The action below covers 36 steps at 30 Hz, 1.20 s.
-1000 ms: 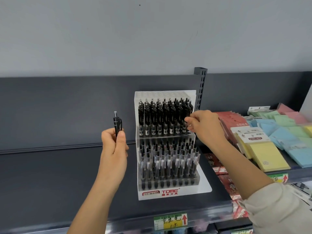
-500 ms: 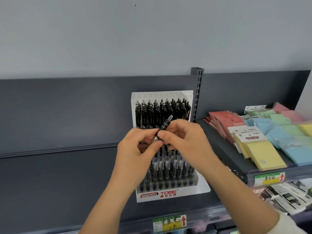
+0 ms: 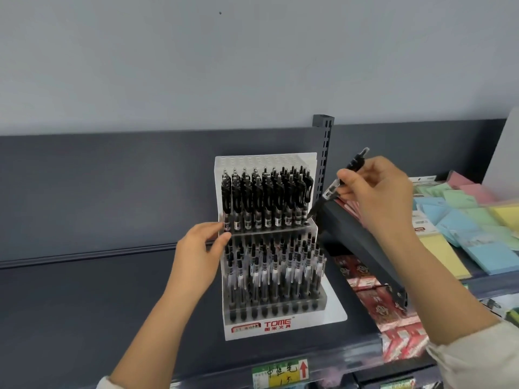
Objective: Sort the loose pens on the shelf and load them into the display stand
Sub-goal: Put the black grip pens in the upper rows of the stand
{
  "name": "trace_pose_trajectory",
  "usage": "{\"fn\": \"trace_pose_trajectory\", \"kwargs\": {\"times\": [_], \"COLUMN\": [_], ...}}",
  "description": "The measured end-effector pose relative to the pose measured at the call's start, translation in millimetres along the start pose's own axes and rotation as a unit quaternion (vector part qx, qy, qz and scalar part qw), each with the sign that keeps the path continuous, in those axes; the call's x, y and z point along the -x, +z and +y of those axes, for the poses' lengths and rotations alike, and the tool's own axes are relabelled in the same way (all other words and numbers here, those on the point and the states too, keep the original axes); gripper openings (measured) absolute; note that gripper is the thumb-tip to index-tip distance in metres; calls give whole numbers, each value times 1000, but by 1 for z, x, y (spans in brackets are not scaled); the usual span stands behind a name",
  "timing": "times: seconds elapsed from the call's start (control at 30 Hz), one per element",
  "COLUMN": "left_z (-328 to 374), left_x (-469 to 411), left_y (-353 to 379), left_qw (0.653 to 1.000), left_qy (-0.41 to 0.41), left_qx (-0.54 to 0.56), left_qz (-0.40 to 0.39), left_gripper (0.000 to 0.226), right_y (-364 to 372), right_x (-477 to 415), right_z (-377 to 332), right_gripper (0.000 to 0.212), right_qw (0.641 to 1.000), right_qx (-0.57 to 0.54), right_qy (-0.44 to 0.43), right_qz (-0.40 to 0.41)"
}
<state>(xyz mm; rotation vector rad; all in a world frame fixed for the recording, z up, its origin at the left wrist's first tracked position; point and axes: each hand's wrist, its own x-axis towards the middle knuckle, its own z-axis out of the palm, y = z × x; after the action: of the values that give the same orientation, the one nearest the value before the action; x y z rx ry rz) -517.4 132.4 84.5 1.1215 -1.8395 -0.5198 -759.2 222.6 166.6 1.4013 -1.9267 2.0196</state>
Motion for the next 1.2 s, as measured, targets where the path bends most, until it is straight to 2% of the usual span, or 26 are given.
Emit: {"fn": "trace_pose_trajectory", "kwargs": {"times": [0.17,0.27,0.43,0.57,0.7,0.8,0.9,1.2], "left_z": [-5,-7,-10,-12,-15,-15,-13,-2], "left_x": [-5,-7,-7,-8,-8,-6,-2,17], "left_y": [2,1,2,2,3,6,8,6], "left_qw": [999,998,998,997,997,997,998,998], "left_qy": [29,40,42,53,57,59,26,0], "left_qx": [-32,-47,-51,-56,-51,-46,-17,-13], "left_qz": [15,11,15,19,21,32,46,69], "left_gripper": [26,25,25,25,24,25,27,27], "right_y": [20,30,34,33,29,27,26,18], "right_x": [-4,-7,-11,-11,-1,11,22,36], "right_z": [14,20,24,28,38,53,62,72], "right_gripper": [24,27,27,28,30,39,35,36], "right_qw": [993,975,961,962,966,950,939,947], "right_qx": [98,176,202,187,193,209,208,203], "right_qy": [-27,-33,-24,-14,-14,12,18,-16], "right_qz": [-52,-130,-190,-199,-174,-232,-274,-247]}}
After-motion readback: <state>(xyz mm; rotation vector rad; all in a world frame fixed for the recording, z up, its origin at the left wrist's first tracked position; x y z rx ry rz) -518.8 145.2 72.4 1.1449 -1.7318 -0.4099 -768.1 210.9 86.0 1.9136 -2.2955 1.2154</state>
